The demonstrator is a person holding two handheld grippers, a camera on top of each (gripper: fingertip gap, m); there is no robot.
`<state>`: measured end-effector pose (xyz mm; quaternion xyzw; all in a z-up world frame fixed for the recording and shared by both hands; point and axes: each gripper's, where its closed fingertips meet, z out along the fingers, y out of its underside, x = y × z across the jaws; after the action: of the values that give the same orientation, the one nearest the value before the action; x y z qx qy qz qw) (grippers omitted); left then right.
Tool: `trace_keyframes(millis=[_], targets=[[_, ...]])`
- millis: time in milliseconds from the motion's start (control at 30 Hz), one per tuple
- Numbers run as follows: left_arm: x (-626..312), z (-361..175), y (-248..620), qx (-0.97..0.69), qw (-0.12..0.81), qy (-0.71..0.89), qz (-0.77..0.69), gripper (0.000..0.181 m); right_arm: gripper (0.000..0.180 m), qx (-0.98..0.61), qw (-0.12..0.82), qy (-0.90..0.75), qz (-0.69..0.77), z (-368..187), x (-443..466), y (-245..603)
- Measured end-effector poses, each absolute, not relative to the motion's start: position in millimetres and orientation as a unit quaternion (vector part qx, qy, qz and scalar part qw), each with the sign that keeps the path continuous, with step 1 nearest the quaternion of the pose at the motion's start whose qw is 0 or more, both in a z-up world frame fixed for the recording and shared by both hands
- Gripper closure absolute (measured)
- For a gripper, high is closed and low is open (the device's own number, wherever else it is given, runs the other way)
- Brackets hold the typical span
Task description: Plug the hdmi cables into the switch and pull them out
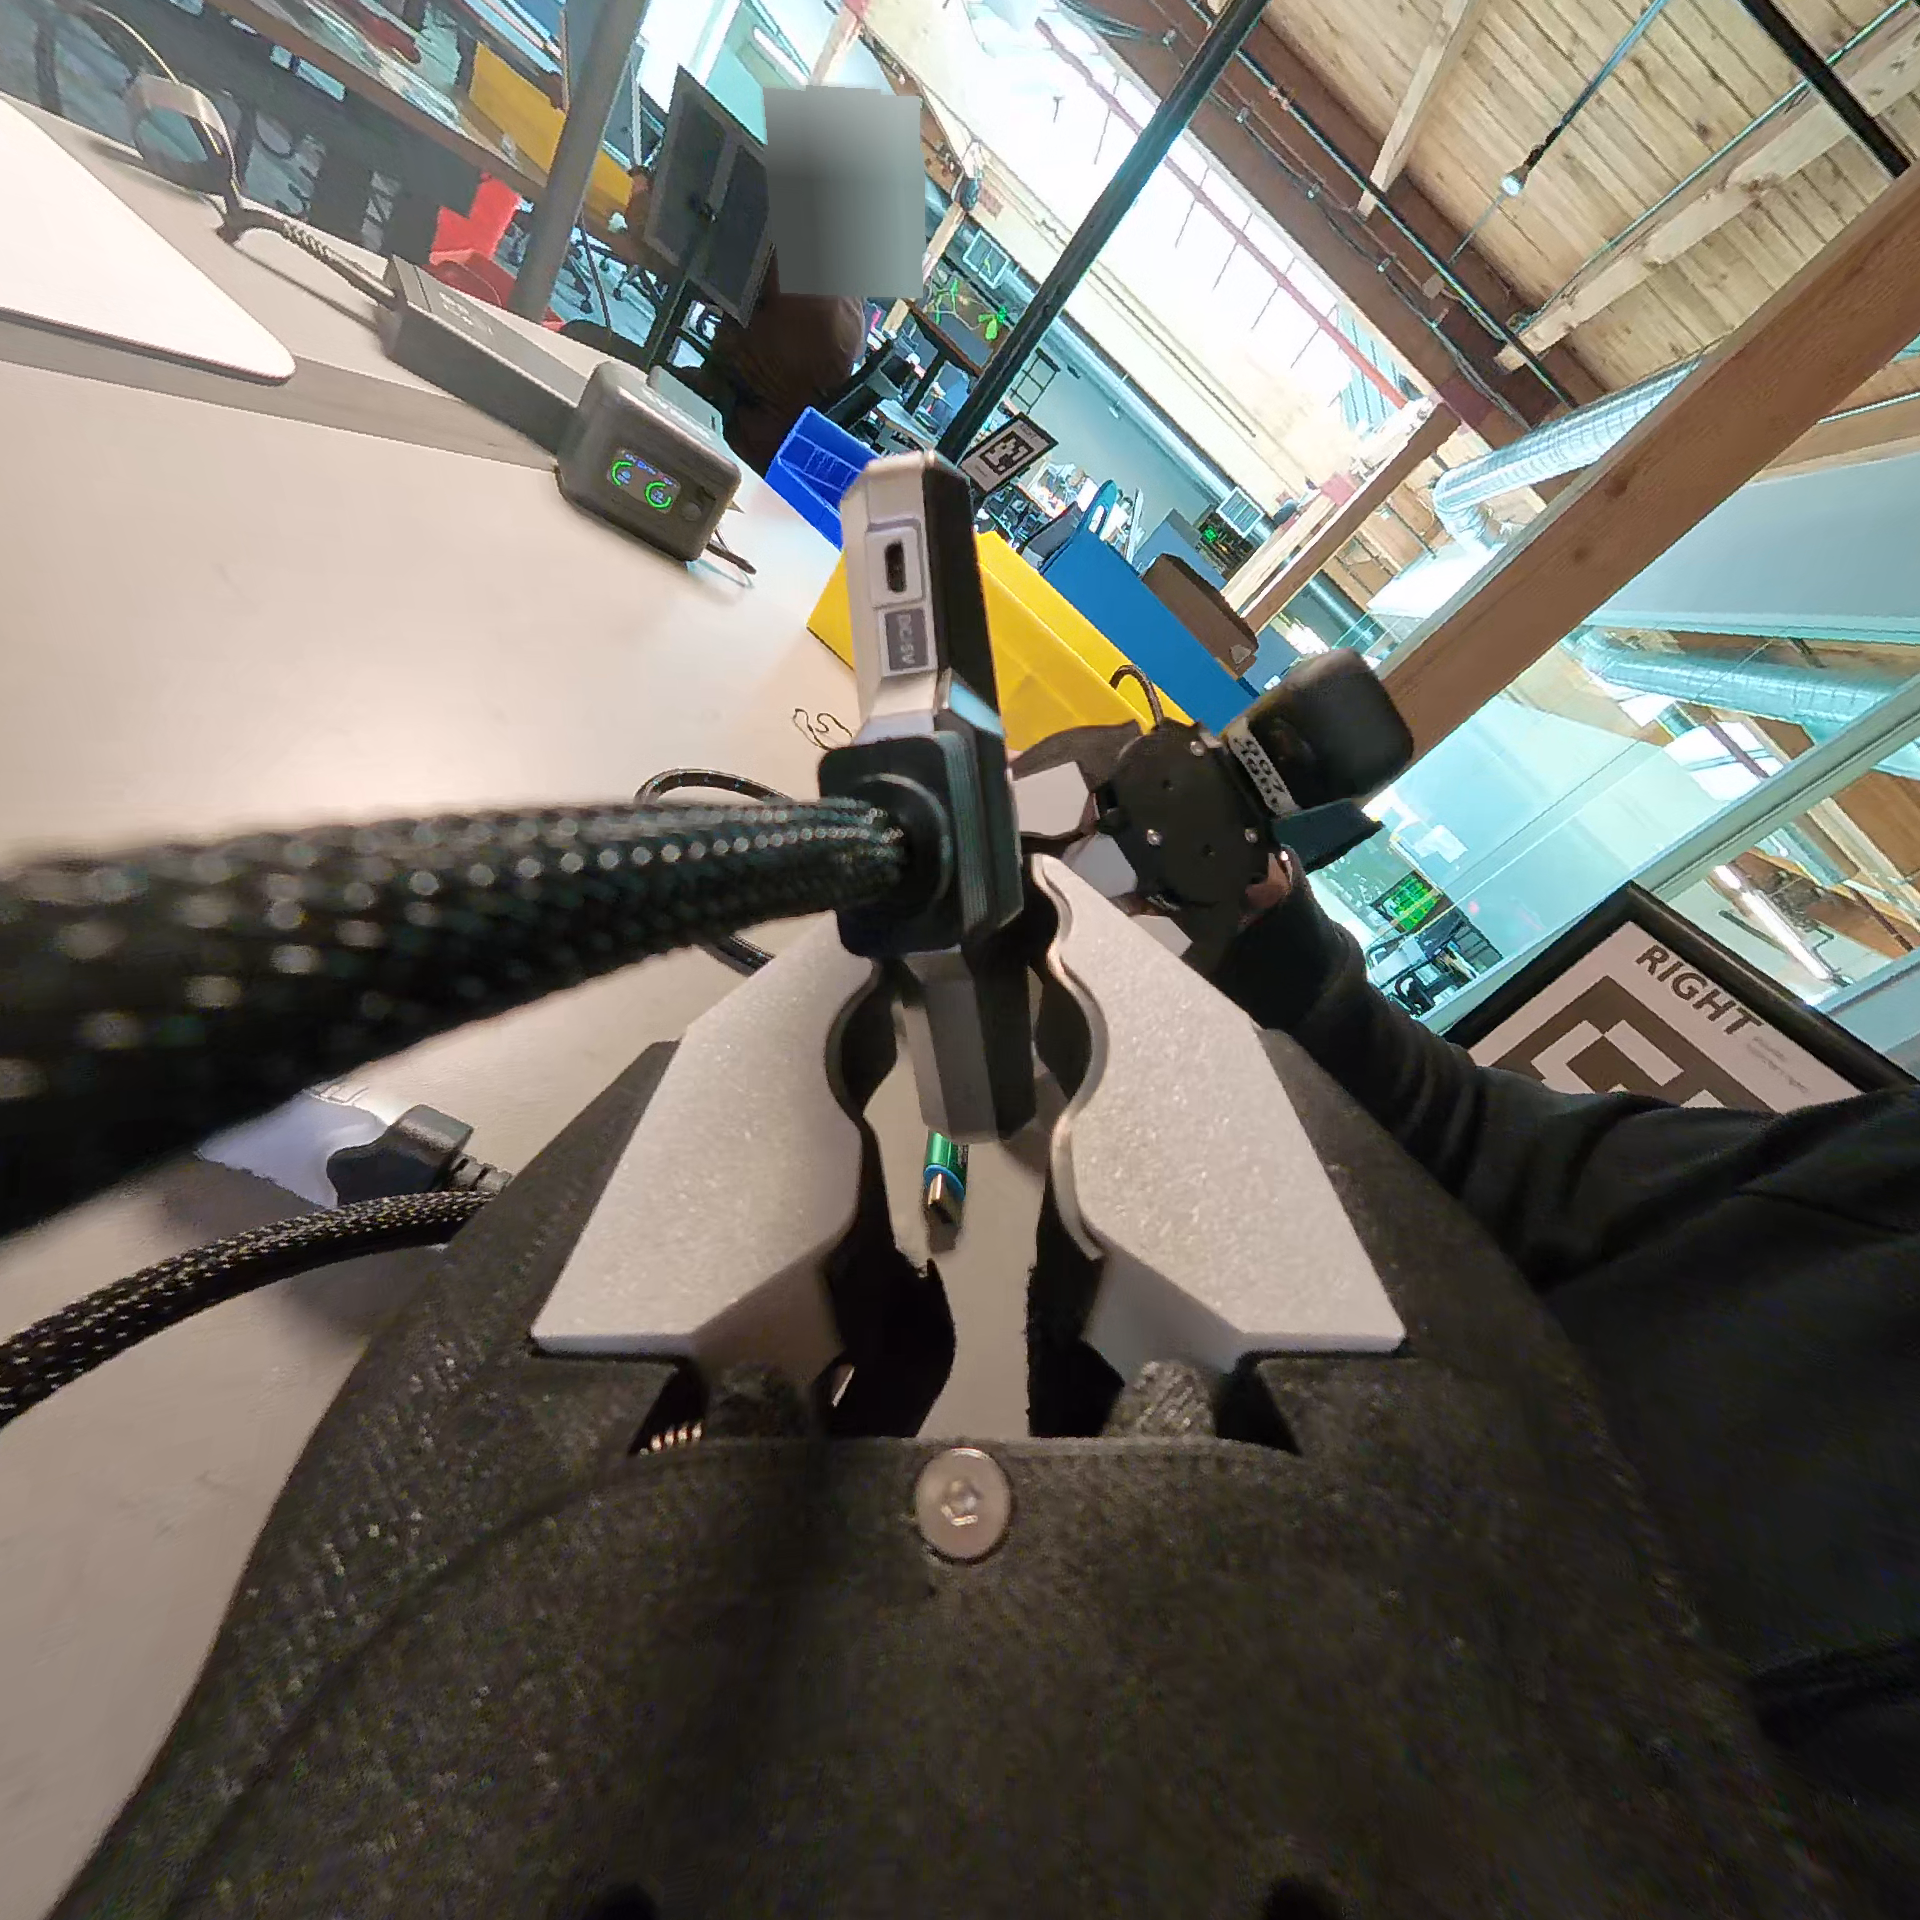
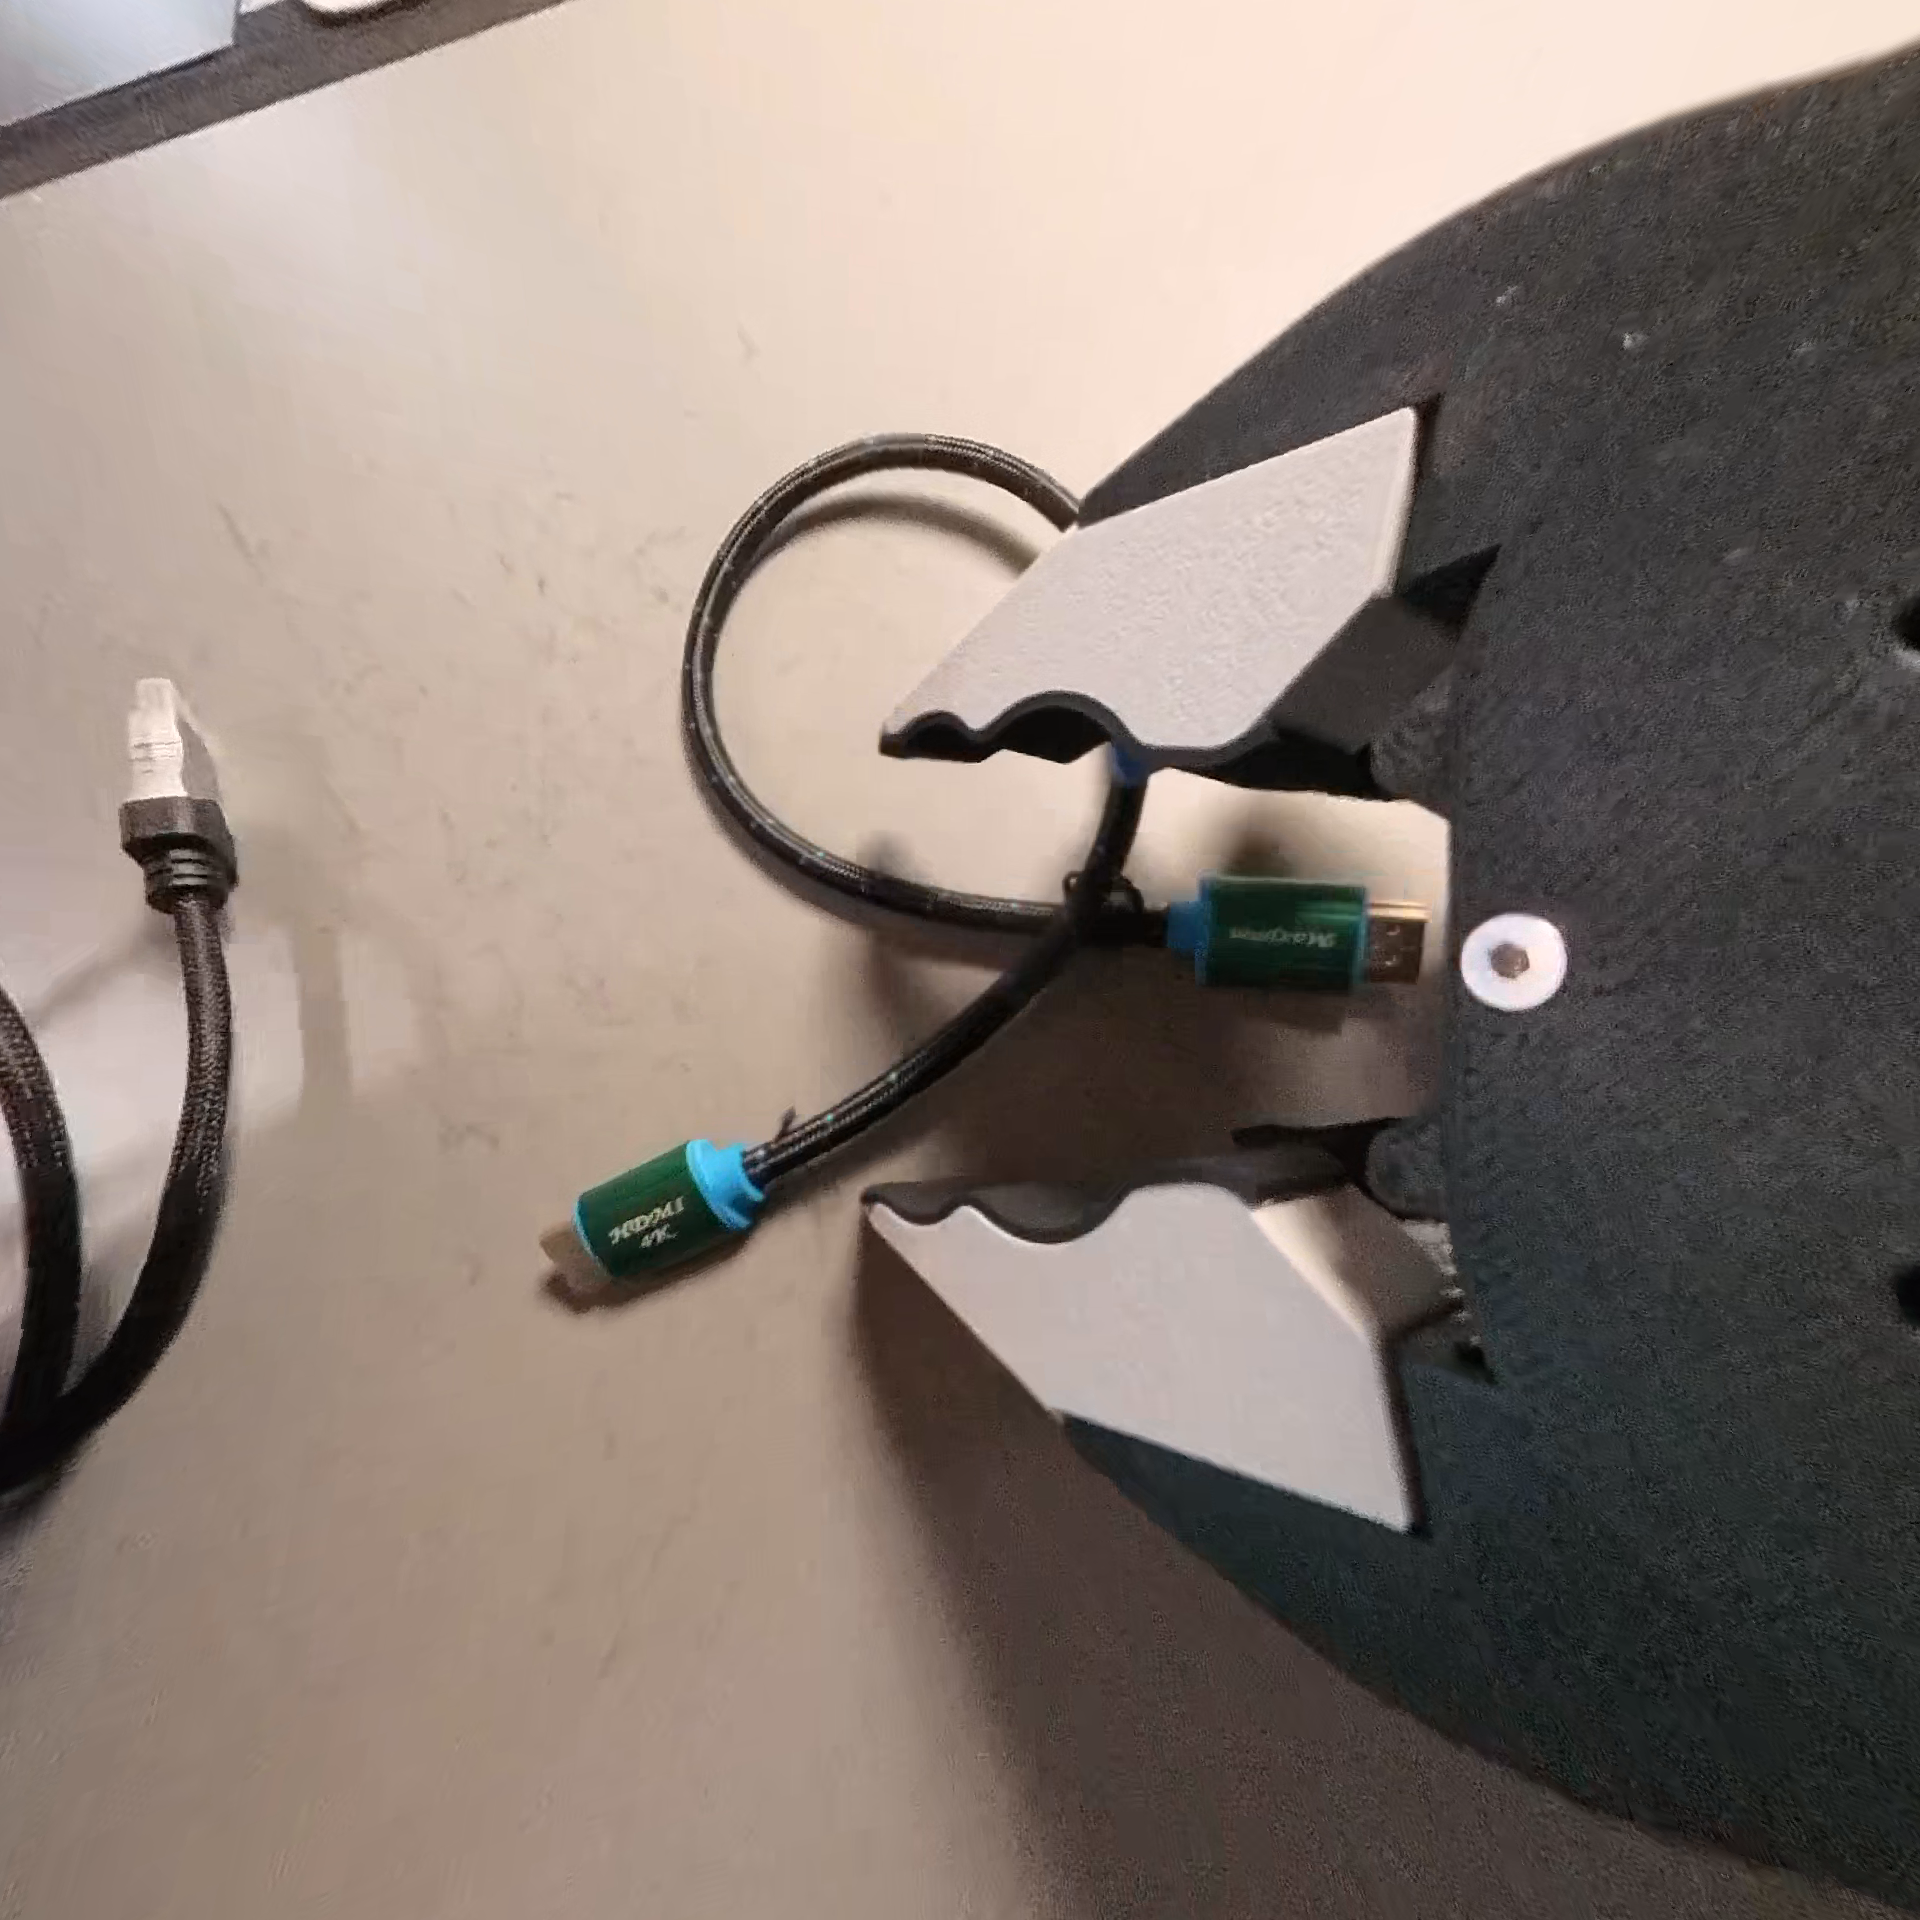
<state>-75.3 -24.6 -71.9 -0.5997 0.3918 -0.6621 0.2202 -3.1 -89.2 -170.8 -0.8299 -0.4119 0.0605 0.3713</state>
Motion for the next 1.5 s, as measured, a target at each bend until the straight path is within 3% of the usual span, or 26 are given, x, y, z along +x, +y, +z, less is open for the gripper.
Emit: trace_keyframes(millis=[167,267,367,533,767,933,1033,1200,1267,1500], targets=[[-73.3,-77.6,-24.4,-0.605,0.219,0.395,-0.656,0.158,0.125,-0.852,0.333,-0.394,0.092,-176.0,0.0,-88.7],[-73.4,-82.1,-19.7,-0.613,0.219,0.388,-0.652,0.159,0.159,-0.857,0.339,-0.386,0.044,-176.0,3.7,-84.1],[-74.9,-82.2,-13.7,-0.617,0.226,0.379,-0.652,0.159,0.170,-0.851,0.344,-0.396,-0.004,-176.0,4.0,-89.5],[-77.8,-80.0,-4.7,-0.621,0.242,0.364,-0.651,0.159,0.172,-0.836,0.416,-0.358,-0.020,-150.9,3.7,-105.0],[-80.0,-75.0,-1.0,-0.619,0.254,0.352,-0.655,0.159,0.173,-0.763,0.615,-0.198,-0.021,-19.9,47.2,-169.6],[-78.6,-74.8,-2.4,-0.618,0.255,0.352,-0.655,0.159,0.173,-0.763,0.600,-0.158,-0.183,48.1,146.9,-237.0],[-76.4,-75.8,-5.3,-0.618,0.252,0.357,-0.654,0.158,0.173,-0.789,0.531,-0.157,-0.267,32.8,214.6,-257.3],[-73.4,-79.2,-12.4,-0.618,0.248,0.370,-0.648,0.158,0.171,-0.874,0.403,-0.157,-0.221,-65.6,274.3,-264.9],[-73.0,-80.5,-14.9,-0.617,0.243,0.374,-0.648,0.158,0.162,-0.897,0.359,-0.155,-0.208,-94.8,283.3,-269.7],[-70.5,-82.7,-26.2,-0.610,0.231,0.402,-0.643,0.158,0.146,-0.885,0.411,-0.117,-0.185,-62.1,272.9,-281.7]])
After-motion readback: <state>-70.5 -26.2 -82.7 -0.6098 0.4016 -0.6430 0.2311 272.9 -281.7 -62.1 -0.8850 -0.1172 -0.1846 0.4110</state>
